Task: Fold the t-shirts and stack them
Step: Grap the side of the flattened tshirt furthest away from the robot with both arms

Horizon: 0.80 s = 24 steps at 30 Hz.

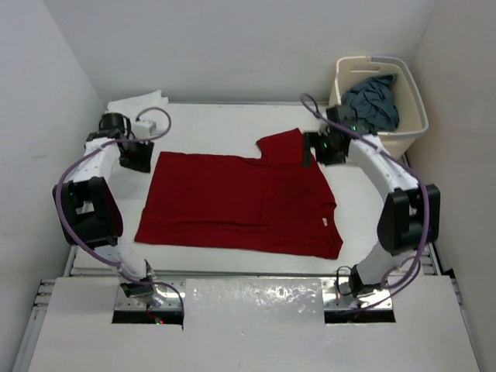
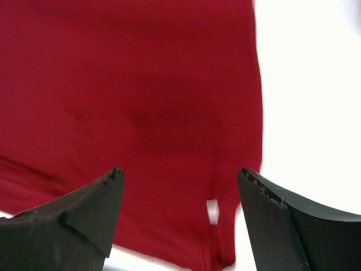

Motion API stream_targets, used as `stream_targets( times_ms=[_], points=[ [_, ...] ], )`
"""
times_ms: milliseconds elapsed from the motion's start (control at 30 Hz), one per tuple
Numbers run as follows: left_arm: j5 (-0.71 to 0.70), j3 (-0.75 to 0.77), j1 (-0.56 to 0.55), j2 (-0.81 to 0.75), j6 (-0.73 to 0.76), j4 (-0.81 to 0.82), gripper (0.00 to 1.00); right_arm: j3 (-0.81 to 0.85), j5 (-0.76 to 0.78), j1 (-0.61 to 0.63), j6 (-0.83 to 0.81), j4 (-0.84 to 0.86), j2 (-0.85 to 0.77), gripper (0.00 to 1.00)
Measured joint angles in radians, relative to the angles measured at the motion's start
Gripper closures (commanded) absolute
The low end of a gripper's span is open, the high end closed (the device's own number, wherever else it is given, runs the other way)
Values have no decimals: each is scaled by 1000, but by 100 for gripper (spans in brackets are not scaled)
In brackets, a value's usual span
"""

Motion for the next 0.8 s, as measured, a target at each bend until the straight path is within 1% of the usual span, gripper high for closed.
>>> stream_targets(
  times_ms=[133,200,367,400,433,467,500,567,667,800],
  points=[
    [4,81,17,0,-100,78,59,348,-58,29,-32,-31,185,20],
    [2,115,23,14,-145,101,57,482,-76,39,-29,-43,291,21],
    [-1,195,27,134,-246,177,52,787,-68,40,32,-26,620,23],
    [3,201,27,167,-267,196,50,822,-49,40,51,-24,662,24],
    [10,208,27,201,-289,214,48,904,-27,39,70,-14,766,25],
    [16,216,27,237,-309,230,46,959,-5,39,91,-3,835,25],
    [26,225,27,278,-332,245,42,999,24,39,110,18,897,25],
    [45,245,27,349,-370,265,40,1016,89,38,148,63,963,26],
    [62,253,26,415,-405,293,39,1018,170,39,167,125,945,27],
    [66,253,15,431,-422,327,38,1008,222,32,159,143,945,28]
  ],
)
